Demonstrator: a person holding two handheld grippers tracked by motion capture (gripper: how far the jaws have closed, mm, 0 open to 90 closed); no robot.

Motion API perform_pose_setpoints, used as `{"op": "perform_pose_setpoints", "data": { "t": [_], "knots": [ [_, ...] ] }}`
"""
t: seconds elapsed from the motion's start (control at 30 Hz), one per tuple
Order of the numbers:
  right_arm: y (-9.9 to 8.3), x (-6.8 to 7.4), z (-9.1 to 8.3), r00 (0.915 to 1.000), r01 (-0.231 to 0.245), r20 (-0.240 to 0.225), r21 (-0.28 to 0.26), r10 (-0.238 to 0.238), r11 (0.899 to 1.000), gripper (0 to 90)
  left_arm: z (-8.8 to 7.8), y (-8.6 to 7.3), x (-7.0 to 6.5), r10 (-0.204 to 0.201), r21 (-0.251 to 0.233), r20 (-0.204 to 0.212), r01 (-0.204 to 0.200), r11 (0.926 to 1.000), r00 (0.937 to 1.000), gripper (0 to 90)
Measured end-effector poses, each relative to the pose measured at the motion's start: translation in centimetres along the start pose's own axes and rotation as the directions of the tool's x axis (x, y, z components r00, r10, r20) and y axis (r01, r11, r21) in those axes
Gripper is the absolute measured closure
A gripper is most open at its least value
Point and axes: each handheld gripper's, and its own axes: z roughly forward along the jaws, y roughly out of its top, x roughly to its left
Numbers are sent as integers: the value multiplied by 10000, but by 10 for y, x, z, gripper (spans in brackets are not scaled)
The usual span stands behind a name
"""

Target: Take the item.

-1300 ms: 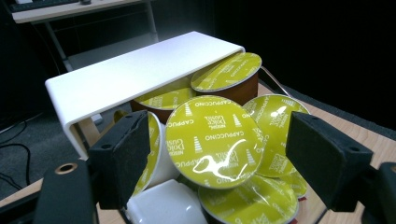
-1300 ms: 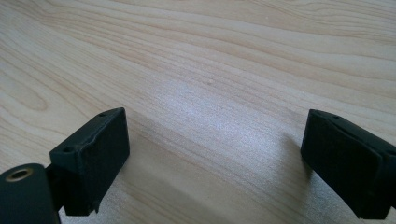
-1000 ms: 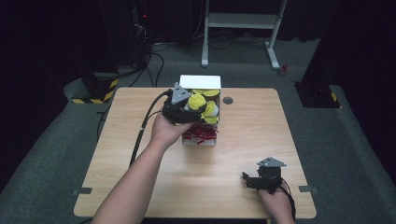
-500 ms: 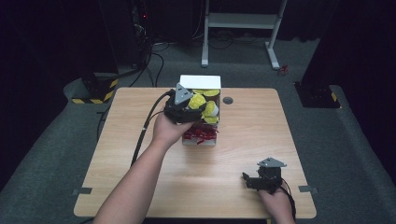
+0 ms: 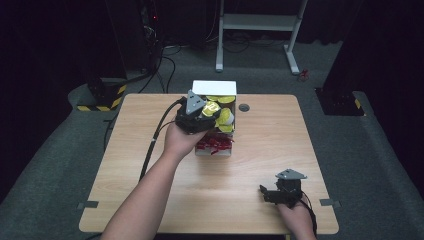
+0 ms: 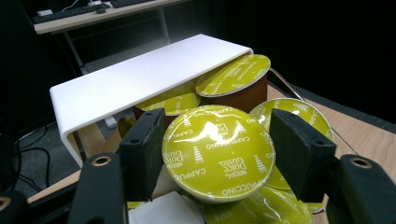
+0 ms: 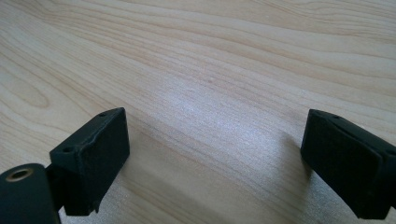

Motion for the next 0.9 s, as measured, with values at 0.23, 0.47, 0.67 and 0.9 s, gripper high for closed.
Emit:
{"op": "perform_pose_setpoints", "data": {
  "t": [0.23, 0.47, 0.67, 0.9],
  "knots": [
    [0, 0, 0, 10000, 1, -2, -1, -1, 10000, 80, -4, 2, -1, -45, -242, 13, 46, 9997, 10000, 382],
    [0, 0, 0, 10000, 28, 6, -21, -28, 10000, 79, -7, 5, -2, -85, -436, 45, 86, 9990, 10000, 382],
    [0, 0, 0, 10000, 31, 6, -21, -31, 10000, 80, -13, 9, -2, -205, -632, 92, 211, 9978, 9997, 383],
    [0, 0, 0, 10000, 3, -1, -2, -3, 10000, 80, -17, 13, 1, -324, -796, 226, 341, 9962, 9992, 383]
  ]
}}
